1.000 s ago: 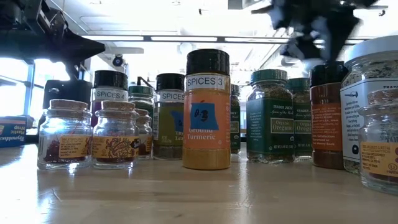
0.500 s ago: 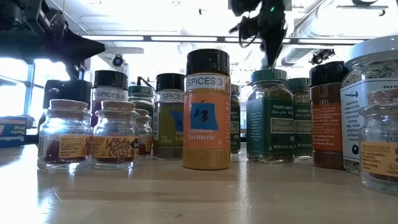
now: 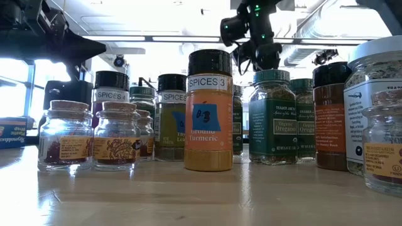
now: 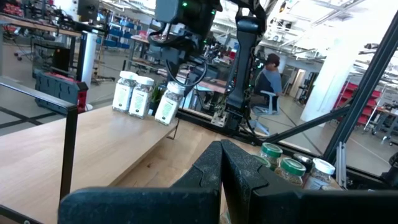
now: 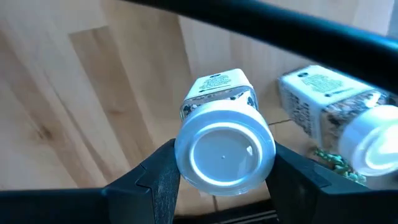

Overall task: Shelf spices
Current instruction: Put the white seasoning bottle on the shelf and align it with the other white seasoning bottles

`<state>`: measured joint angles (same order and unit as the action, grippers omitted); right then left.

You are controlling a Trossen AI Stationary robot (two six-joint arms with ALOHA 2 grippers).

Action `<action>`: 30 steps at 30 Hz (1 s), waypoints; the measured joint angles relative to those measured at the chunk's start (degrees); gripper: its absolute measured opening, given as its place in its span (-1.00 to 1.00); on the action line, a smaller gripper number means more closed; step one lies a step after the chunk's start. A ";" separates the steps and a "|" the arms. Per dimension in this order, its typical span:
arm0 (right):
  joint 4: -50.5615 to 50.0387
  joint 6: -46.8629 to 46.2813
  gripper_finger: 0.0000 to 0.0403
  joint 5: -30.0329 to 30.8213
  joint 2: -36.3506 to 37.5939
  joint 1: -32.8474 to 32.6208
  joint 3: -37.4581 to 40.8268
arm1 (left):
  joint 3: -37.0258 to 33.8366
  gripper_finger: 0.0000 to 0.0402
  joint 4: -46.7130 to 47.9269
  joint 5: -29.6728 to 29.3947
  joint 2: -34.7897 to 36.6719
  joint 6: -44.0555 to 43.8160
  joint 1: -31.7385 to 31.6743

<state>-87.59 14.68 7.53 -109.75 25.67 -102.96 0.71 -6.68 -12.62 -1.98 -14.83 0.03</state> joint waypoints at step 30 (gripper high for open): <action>0.81 1.46 0.10 3.98 0.02 4.00 0.04 | 0.00 -1.00 0.00 0.00 0.00 0.00 0.00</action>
<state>-86.78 16.14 11.51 -109.73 29.67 -102.91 0.71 -6.68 -12.62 -1.98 -14.83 0.03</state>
